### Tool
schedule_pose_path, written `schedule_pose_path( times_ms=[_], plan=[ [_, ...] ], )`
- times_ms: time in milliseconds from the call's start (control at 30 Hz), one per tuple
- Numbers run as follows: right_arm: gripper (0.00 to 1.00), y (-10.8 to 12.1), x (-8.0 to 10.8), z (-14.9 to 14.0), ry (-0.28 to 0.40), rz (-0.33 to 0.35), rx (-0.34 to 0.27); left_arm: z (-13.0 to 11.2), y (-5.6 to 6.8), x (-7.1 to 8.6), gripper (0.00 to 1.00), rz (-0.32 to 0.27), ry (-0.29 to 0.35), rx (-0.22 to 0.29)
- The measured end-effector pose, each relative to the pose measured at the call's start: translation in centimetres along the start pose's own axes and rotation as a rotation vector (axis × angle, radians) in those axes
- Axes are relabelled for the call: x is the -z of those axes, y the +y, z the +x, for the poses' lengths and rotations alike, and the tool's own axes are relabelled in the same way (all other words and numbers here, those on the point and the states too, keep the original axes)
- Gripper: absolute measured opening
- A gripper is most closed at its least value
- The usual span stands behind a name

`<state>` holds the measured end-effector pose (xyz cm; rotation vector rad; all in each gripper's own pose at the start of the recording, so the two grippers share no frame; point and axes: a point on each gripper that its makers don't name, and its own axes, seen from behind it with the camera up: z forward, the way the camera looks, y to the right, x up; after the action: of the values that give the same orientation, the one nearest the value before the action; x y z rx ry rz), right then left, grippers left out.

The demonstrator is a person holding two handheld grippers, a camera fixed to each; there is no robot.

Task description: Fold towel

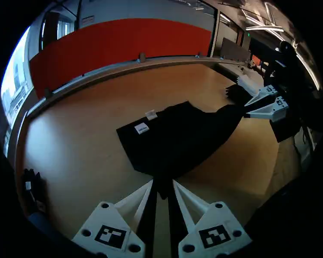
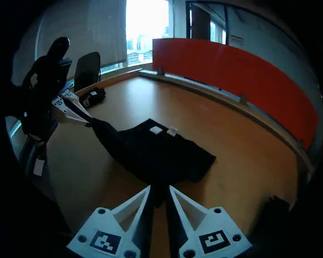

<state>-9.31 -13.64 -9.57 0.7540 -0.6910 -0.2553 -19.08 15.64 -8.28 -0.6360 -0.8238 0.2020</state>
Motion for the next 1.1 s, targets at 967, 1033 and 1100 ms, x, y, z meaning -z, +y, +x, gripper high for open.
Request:
schedule_pose_path(
  times_ms=[967, 1033, 1100],
  plan=[
    [0.16, -1.1, 3.0, 1.2, 0.005, 0.014, 0.014, 0.1, 2.1, 3.1, 0.16, -0.023, -0.013, 0.006],
    [0.16, -1.0, 3.0, 1.3, 0.004, 0.013, 0.017, 0.2, 2.1, 3.0, 0.16, -0.023, -0.011, 0.012],
    [0.16, -1.0, 3.0, 1.4, 0.005, 0.012, 0.019, 0.4, 2.1, 3.1, 0.16, -0.026, -0.009, 0.016]
  ],
)
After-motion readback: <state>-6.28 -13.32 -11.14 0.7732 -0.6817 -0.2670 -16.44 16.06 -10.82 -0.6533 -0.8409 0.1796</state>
